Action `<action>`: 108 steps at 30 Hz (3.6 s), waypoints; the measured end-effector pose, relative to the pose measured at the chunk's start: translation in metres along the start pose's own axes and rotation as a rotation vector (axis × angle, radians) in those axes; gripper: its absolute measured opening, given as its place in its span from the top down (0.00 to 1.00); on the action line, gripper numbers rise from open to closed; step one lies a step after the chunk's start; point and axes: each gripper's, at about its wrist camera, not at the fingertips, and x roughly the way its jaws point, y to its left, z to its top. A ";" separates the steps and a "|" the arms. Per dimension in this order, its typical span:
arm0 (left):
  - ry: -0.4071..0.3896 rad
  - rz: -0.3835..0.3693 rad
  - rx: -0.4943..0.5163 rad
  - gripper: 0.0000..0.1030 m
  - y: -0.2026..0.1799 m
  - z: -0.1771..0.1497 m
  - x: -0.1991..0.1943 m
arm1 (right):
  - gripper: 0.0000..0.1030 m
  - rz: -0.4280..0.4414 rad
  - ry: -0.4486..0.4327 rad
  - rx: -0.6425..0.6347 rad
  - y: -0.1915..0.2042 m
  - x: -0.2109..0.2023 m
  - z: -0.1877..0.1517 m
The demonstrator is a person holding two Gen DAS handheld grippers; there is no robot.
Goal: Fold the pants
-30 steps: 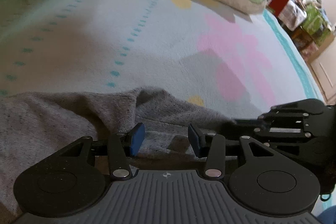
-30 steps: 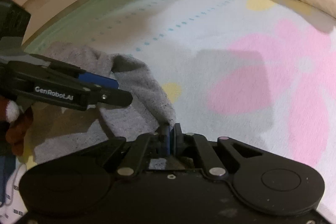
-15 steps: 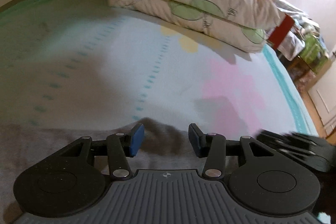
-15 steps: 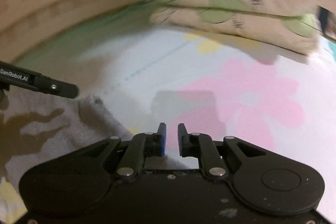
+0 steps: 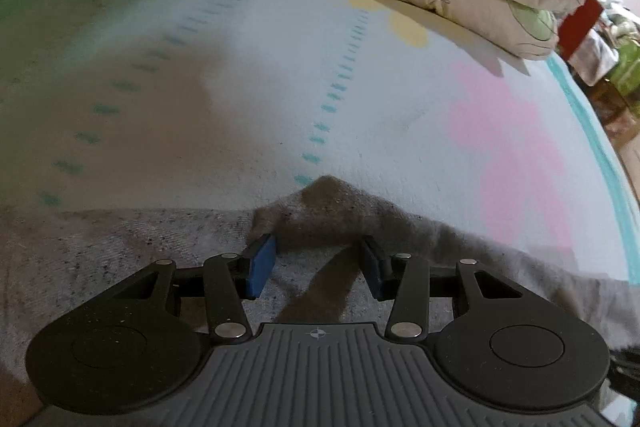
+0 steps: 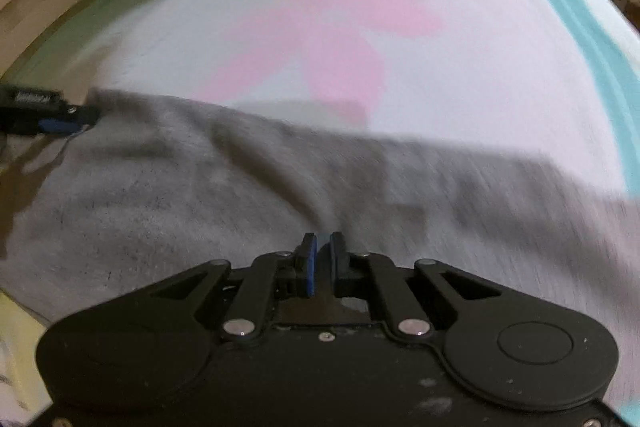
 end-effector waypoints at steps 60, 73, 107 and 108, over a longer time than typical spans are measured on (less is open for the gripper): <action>0.219 -0.140 0.275 0.46 -0.075 -0.142 -0.063 | 0.51 -0.196 -0.171 0.443 -0.305 -0.089 -0.061; 0.230 -0.118 0.307 0.41 -0.084 -0.144 -0.059 | 0.92 -0.118 -0.150 0.351 -0.299 -0.080 -0.062; 0.190 -0.311 0.408 0.42 -0.288 -0.093 0.025 | 0.91 0.268 -0.182 0.589 -0.352 -0.074 -0.099; 0.187 -0.312 0.400 0.41 -0.288 -0.092 0.025 | 0.89 0.275 -0.170 0.592 -0.347 -0.069 -0.096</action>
